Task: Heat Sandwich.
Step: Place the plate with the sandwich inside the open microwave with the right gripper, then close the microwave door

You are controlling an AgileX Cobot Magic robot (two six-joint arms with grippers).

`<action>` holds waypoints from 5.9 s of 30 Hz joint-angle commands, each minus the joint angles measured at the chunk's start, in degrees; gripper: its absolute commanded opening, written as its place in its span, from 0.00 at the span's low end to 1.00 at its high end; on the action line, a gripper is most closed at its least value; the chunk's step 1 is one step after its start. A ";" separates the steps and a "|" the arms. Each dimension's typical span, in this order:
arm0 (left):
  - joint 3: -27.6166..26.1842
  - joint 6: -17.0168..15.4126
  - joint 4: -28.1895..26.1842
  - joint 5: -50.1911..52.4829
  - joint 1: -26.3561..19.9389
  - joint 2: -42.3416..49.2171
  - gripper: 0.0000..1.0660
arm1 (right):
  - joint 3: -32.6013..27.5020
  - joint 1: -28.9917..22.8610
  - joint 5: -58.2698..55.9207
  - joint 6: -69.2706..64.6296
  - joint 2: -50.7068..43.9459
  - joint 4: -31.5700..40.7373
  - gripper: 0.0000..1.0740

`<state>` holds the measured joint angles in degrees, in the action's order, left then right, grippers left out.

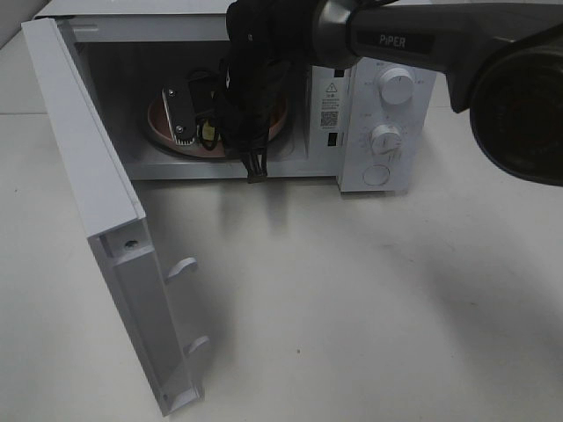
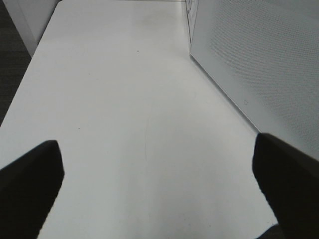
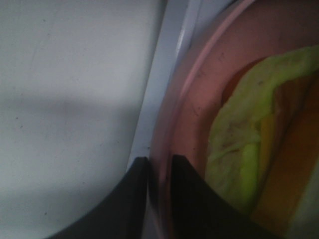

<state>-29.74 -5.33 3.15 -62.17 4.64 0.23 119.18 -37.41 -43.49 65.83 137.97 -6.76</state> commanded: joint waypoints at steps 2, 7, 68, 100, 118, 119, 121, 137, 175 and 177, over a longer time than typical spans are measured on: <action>0.00 0.00 -0.06 0.69 0.06 0.97 0.92 | 0.52 0.11 0.46 -2.64 -0.52 -1.49 0.34; 0.00 0.00 -0.06 0.69 0.06 0.97 0.92 | 0.52 0.11 0.46 -6.13 -0.57 -1.83 0.61; 0.00 0.00 -0.06 0.69 0.06 0.97 0.92 | -50.76 -0.06 24.41 -16.27 -37.01 -2.23 0.71; 0.00 0.00 -0.06 0.69 0.06 0.97 0.92 | -72.82 -0.06 9.91 -62.40 -64.11 -2.01 0.71; 0.00 0.00 -0.06 0.69 0.06 0.97 0.92 | -76.32 -0.06 -5.67 -65.83 -83.48 -1.78 0.71; 0.00 0.00 -0.06 0.69 0.06 0.97 0.92 | -76.32 -0.06 -6.93 -65.83 -84.11 -1.78 0.71; 0.00 0.00 -0.06 0.69 0.06 0.97 0.92 | -76.32 -0.06 -10.83 -65.83 -86.23 -1.15 0.71; 0.00 0.00 -0.06 0.69 0.06 0.97 0.92 | -77.64 2.46 -20.97 -67.44 -102.39 -0.69 0.71; 0.00 0.00 -0.06 0.69 0.06 0.97 0.92 | -90.81 36.10 -13.52 -66.18 -139.40 2.69 0.71; 0.00 0.00 -0.06 0.69 0.06 0.97 0.92 | -90.81 36.10 -13.52 -66.23 -139.80 2.69 0.71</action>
<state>-29.74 -5.33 3.15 -62.17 4.64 0.23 28.42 -1.55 -57.18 -0.46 -0.17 -4.18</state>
